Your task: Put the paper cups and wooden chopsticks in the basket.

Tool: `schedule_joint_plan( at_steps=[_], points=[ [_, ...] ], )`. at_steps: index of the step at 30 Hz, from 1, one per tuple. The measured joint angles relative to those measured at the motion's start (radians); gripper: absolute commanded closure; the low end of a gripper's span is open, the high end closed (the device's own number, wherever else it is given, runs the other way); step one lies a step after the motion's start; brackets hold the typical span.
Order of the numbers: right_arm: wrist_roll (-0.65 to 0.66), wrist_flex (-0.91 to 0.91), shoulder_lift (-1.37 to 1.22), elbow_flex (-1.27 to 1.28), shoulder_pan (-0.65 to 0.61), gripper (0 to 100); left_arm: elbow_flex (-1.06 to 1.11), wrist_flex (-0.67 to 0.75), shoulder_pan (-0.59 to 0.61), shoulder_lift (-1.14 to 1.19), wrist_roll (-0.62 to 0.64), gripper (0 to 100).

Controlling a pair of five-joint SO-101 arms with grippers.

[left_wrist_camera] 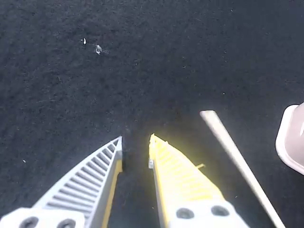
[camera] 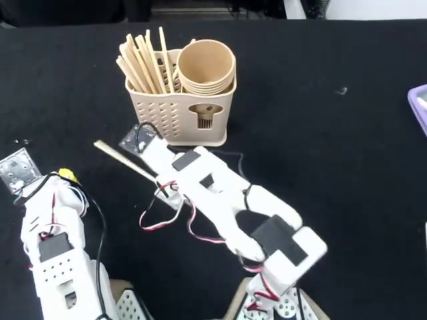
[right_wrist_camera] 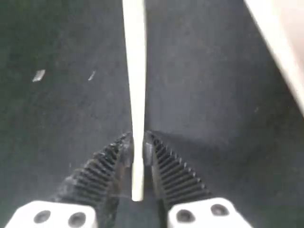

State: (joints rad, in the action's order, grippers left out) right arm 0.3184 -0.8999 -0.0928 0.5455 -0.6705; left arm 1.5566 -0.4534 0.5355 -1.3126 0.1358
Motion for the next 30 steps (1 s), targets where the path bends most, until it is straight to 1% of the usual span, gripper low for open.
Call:
schedule_joint_plan(
  at_steps=[2,6,8,10,11,13,15,16,21,24,27,30],
  points=[
    [0.044,-0.087,0.117,0.055,0.041,98.8,0.0,0.0,0.0,0.0,0.0,90],
    [0.204,-0.232,0.397,0.213,0.161,98.7,0.0,0.0,0.0,0.0,0.0,90],
    [0.287,-0.252,0.526,0.307,0.232,98.6,0.0,0.0,0.0,0.0,0.002,90],
    [0.365,-0.252,0.631,0.41,0.273,98.1,0.0,0.0,0.0,0.0,0.003,90],
    [0.396,-0.244,0.667,0.457,0.288,96.2,0.0,0.0,0.0,0.0,0.003,90],
    [0.431,-0.224,0.71,0.546,0.301,89.0,0.0,0.0,0.0,0.0,0.003,90],
    [0.44,-0.203,0.721,0.6,0.301,82.0,0.0,0.0,0.0,0.0,0.003,90],
    [0.443,-0.195,0.726,0.617,0.305,80.2,0.0,0.0,0.0,0.0,0.003,90],
    [0.443,-0.167,0.73,0.624,0.304,81.2,0.0,0.0,0.0,0.0,0.003,90],
    [0.374,-0.123,0.73,0.62,0.23,81.2,0.0,0.0,0.0,0.0,0.003,90],
    [0.272,-0.038,0.73,0.62,0.1,81.4,0.0,0.0,0.0,0.0,0.003,90],
    [0.193,0.048,0.697,0.608,0.009,81.5,0.0,0.0,0.0,0.0,0.003,90]
  ],
)
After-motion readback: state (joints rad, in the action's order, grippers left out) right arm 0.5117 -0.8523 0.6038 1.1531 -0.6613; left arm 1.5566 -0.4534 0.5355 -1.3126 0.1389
